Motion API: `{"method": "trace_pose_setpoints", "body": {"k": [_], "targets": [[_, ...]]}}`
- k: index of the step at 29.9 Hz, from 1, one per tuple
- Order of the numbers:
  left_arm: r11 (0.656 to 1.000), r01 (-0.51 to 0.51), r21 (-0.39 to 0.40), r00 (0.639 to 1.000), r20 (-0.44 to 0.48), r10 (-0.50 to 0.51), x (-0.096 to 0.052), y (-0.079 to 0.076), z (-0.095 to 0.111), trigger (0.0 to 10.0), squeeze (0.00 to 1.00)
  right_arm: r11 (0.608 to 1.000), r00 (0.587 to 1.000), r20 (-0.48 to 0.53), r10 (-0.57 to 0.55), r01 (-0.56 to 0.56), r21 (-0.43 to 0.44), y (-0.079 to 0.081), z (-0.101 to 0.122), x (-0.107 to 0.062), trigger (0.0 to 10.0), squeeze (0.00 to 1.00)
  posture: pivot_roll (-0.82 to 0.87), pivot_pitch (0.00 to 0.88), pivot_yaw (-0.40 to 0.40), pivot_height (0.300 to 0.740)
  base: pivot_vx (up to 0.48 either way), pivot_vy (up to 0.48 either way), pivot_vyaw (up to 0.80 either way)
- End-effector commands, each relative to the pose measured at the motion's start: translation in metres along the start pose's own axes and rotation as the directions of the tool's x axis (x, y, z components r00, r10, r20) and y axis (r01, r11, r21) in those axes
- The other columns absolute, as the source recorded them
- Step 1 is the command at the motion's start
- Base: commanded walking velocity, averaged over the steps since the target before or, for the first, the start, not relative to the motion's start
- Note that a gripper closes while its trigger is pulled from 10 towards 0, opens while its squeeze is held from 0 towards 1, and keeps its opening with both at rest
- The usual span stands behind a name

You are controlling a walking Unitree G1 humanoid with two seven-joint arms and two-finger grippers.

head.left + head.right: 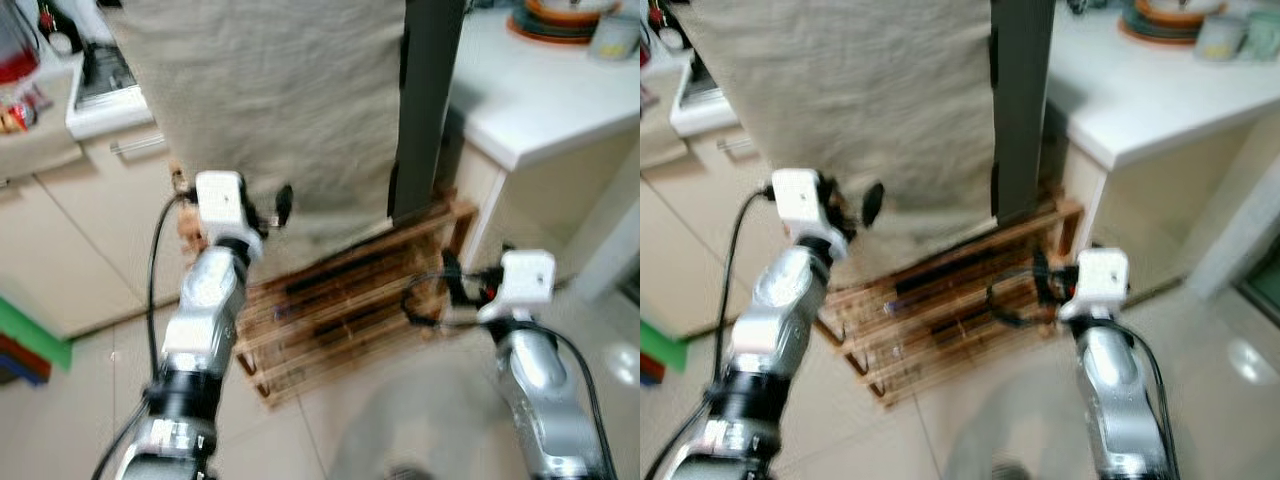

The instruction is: Restocking fridge

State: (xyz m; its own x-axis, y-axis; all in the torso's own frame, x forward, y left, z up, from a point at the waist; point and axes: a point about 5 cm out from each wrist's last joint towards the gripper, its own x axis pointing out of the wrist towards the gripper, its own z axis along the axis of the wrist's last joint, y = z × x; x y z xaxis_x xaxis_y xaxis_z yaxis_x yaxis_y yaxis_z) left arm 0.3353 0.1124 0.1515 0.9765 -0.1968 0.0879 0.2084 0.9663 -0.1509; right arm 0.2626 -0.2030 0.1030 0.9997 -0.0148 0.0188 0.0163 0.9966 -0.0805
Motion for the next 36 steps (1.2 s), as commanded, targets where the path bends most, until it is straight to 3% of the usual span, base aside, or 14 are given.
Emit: {"method": "trace_pose_setpoints", "body": {"k": [1, 10, 18, 22, 30, 36], "targets": [[0.999, -0.025, 0.029, 0.999, 0.027, 0.024, 0.001, 0.009, 0.009, 10.0, 0.0, 1.0, 1.0, 0.009, 0.012, -0.012, 0.009, 0.004, 0.002, 0.0, 10.0, 0.0, -0.21, 0.0, 0.114, 0.74, 0.0, 0.0, 0.0], [0.998, 0.041, 0.042, 0.999, 0.034, -0.042, -0.002, 0.004, 0.012, 10.0, 0.0, 1.0, 1.0, 0.01, 0.011, -0.011, 0.015, 0.004, 0.001, -0.001, 10.0, 0.0, -0.21, 0.0, 0.121, 0.74, 0.0, 0.0, 0.0], [0.981, 0.191, -0.021, 0.981, 0.016, -0.191, -0.032, -0.003, 0.007, 10.0, 0.0, 1.0, 1.0, -0.001, 0.004, -0.004, 0.013, 0.0, -0.002, -0.003, 10.0, 0.0, -0.19, 0.0, 0.117, 0.74, -0.031, 0.377, 0.0], [0.983, 0.178, -0.034, 0.984, 0.009, -0.178, -0.033, 0.0, 0.006, 10.0, 0.0, 1.0, 1.0, -0.008, 0.005, -0.005, 0.013, -0.001, -0.003, -0.002, 10.0, 0.0, -0.18, 0.0, 0.11, 0.74, 0.0, 0.444, -0.19], [0.999, 0.02, -0.036, 0.998, -0.052, -0.021, -0.021, 0.035, 0.0, 10.0, 0.0, 1.0, 1.0, -0.012, -0.01, 0.01, 0.014, -0.006, -0.005, -0.004, 10.0, 0.0, -0.19, 0.0, 0.111, 0.74, 0.0, 0.478, -0.76], [0.997, 0.025, -0.067, 0.999, -0.042, -0.028, -0.018, 0.035, 0.003, 10.0, 0.0, 1.0, 1.0, -0.008, -0.011, 0.011, 0.013, -0.006, -0.003, -0.005, 10.0, 0.0, -0.19, 0.0, 0.117, 0.74, 0.0, 0.48, -0.76]]}}
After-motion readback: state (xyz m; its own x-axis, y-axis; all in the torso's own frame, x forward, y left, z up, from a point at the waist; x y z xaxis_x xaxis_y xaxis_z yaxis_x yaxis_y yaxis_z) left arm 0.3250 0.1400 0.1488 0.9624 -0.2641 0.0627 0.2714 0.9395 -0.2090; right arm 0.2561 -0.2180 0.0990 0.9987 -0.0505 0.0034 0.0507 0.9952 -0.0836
